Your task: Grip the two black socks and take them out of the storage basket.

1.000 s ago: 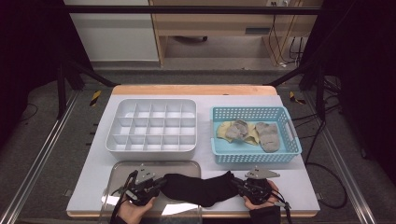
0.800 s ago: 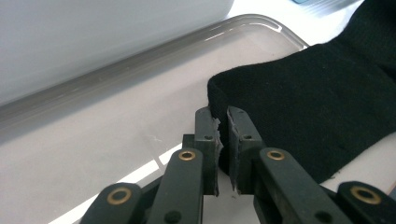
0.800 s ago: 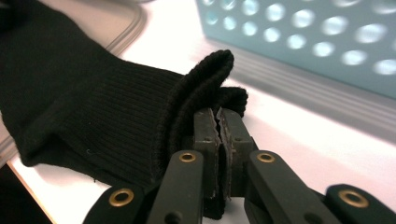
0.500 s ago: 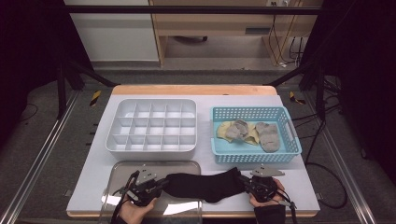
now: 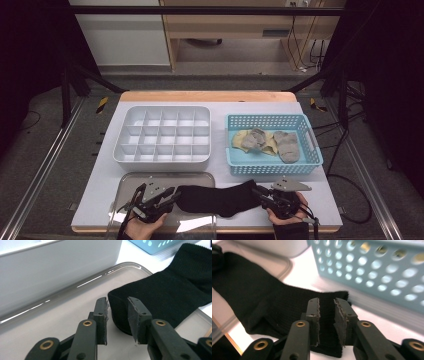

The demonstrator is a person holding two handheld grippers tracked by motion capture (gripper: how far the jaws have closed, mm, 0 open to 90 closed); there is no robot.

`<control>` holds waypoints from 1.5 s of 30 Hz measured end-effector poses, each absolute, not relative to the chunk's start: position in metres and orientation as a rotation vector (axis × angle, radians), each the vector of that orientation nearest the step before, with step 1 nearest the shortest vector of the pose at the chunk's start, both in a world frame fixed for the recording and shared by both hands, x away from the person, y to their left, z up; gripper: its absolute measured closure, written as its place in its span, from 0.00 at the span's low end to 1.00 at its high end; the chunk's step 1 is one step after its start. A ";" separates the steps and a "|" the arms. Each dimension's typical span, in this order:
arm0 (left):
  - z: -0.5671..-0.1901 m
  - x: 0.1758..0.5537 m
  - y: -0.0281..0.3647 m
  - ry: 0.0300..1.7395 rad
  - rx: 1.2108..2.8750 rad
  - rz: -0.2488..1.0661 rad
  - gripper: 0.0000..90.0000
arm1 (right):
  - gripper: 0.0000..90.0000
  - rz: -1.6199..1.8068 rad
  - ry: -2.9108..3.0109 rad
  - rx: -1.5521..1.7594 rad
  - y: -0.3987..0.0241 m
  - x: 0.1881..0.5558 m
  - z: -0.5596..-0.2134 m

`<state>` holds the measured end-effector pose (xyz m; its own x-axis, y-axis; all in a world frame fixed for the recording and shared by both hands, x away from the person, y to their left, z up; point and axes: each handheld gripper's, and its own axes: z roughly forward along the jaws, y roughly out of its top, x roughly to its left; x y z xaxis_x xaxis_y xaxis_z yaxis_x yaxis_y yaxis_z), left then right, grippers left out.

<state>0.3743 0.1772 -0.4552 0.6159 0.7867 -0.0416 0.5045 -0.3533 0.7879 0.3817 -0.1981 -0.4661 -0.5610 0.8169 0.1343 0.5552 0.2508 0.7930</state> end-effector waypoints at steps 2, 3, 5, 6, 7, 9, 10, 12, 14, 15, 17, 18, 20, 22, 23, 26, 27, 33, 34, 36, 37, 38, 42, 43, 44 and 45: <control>-0.456 0.376 0.176 1.024 2.039 0.433 0.85 | 0.83 1.187 2.238 1.279 -0.196 0.383 -0.471; -0.456 0.377 0.175 1.028 2.038 0.434 0.89 | 0.86 1.173 2.243 1.288 -0.196 0.384 -0.473; -0.454 0.379 0.175 1.025 2.028 0.436 0.94 | 0.93 1.181 2.250 1.295 -0.198 0.384 -0.473; -0.452 0.380 0.174 1.020 2.024 0.441 0.95 | 0.97 1.190 2.250 1.301 -0.199 0.384 -0.473; -0.450 0.381 0.174 1.013 2.018 0.443 0.95 | 0.99 1.192 2.250 1.307 -0.200 0.384 -0.472; -0.450 0.382 0.173 1.001 2.016 0.446 0.96 | 1.00 1.190 2.251 1.315 -0.201 0.383 -0.470; -0.450 0.383 0.172 1.000 2.019 0.452 0.96 | 1.00 1.186 2.253 1.320 -0.201 0.382 -0.469; -0.450 0.386 0.171 1.004 2.011 0.444 0.96 | 1.00 1.179 2.254 1.314 -0.201 0.381 -0.467; -0.447 0.390 0.172 1.008 1.999 0.433 0.96 | 1.00 1.182 2.253 1.314 -0.202 0.378 -0.464; -0.445 0.391 0.172 1.008 1.986 0.428 0.96 | 1.00 1.190 2.248 1.313 -0.203 0.377 -0.461; -0.440 0.393 0.174 1.006 1.972 0.427 0.96 | 1.00 1.199 2.246 1.304 -0.204 0.374 -0.457; -0.440 0.394 0.174 1.012 1.973 0.419 0.95 | 1.00 1.204 2.248 1.312 -0.204 0.373 -0.456; -0.443 0.396 0.173 1.018 1.986 0.396 0.94 | 1.00 1.187 2.259 1.305 -0.204 0.373 -0.456; -0.449 0.397 0.171 1.030 2.007 0.397 0.89 | 1.00 1.144 2.274 1.309 -0.203 0.375 -0.459; -0.452 0.398 0.170 1.036 2.016 0.395 0.86 | 1.00 1.122 2.284 1.319 -0.202 0.375 -0.462; -0.454 0.397 0.171 1.040 2.022 0.380 0.78 | 0.99 1.095 2.287 1.312 -0.202 0.376 -0.465; -0.455 0.395 0.173 1.045 2.019 0.379 0.76 | 0.99 1.092 2.285 1.306 -0.202 0.376 -0.464; -0.464 0.391 0.176 1.078 2.015 0.337 0.70 | 0.91 1.121 2.251 1.324 -0.205 0.374 -0.463; -0.465 0.391 0.175 1.081 2.022 0.330 0.71 | 0.89 1.120 2.250 1.326 -0.205 0.374 -0.465; -0.468 0.393 0.171 1.089 2.040 0.318 0.73 | 0.84 1.111 2.250 1.343 -0.205 0.374 -0.468; -0.470 0.394 0.169 1.093 2.047 0.307 0.75 | 0.82 1.100 2.255 1.348 -0.205 0.374 -0.470; -0.471 0.394 0.168 1.095 2.051 0.304 0.76 | 0.81 1.089 2.259 1.357 -0.205 0.374 -0.473; -0.473 0.393 0.166 1.101 2.053 0.303 0.84 | 0.82 1.093 2.265 1.361 -0.204 0.375 -0.479; -0.473 0.393 0.166 1.102 2.050 0.302 0.86 | 0.84 1.098 2.264 1.364 -0.204 0.375 -0.480; -0.473 0.393 0.166 1.098 2.044 0.307 0.90 | 0.89 1.110 2.263 1.373 -0.204 0.375 -0.480; -0.472 0.393 0.166 1.094 2.047 0.315 0.92 | 0.91 1.132 2.264 1.384 -0.204 0.375 -0.480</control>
<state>0.3929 0.1657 -0.4724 0.5991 0.7891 -0.1356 0.5965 -0.3269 0.7330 0.3749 -0.2045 -0.4803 -0.5145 0.8403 0.1707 0.6407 0.2445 0.7278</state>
